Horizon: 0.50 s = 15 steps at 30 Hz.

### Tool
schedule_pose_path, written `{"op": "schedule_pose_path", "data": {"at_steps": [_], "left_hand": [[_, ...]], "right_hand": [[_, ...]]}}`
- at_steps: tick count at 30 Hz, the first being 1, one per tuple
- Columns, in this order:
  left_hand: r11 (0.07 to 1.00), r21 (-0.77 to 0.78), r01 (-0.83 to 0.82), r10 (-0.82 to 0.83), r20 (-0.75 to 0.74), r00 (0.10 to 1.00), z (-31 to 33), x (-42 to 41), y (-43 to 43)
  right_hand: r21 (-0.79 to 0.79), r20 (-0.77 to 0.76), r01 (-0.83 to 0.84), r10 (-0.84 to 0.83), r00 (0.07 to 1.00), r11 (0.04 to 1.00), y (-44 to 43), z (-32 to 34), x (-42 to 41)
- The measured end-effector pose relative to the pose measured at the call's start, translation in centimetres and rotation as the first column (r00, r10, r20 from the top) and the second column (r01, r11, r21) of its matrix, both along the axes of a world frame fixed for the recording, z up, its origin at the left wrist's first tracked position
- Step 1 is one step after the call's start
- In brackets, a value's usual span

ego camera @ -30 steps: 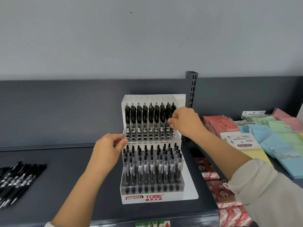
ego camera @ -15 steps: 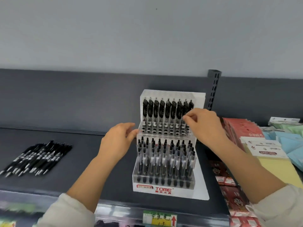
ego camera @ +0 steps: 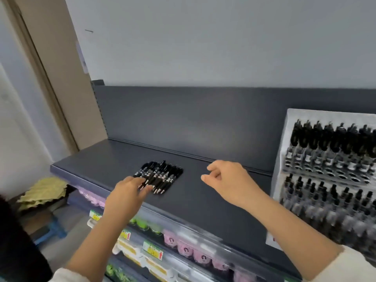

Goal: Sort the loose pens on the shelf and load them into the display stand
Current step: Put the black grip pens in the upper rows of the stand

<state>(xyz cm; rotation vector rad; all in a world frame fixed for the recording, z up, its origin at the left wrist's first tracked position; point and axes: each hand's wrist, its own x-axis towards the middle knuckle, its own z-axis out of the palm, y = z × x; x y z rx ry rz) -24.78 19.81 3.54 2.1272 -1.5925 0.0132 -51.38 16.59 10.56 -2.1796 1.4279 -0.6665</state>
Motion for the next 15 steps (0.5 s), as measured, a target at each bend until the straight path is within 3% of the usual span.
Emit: {"op": "schedule_pose_path", "data": {"at_steps": [6, 11, 15], "left_hand": [[0.994, 0.093, 0.047, -0.047, -0.002, 0.999, -1.8, 9.0, -5.1], [0.965, 0.234, 0.118, -0.128, 0.025, 0.991, -3.2, 13.8, -11.2], [0.892, 0.387, 0.233, -0.230, -0.056, 0.972, -4.6, 15.4, -15.1]], "right_hand": [[0.293, -0.133, 0.094, -0.057, 0.989, 0.952, -6.4, -5.7, 8.1], [0.372, -0.151, 0.263, -0.221, 0.964, 0.890, -10.7, -8.4, 14.9], [0.410, -0.182, 0.379, -0.333, 0.925, 0.830, -12.4, -9.3, 18.2]]}}
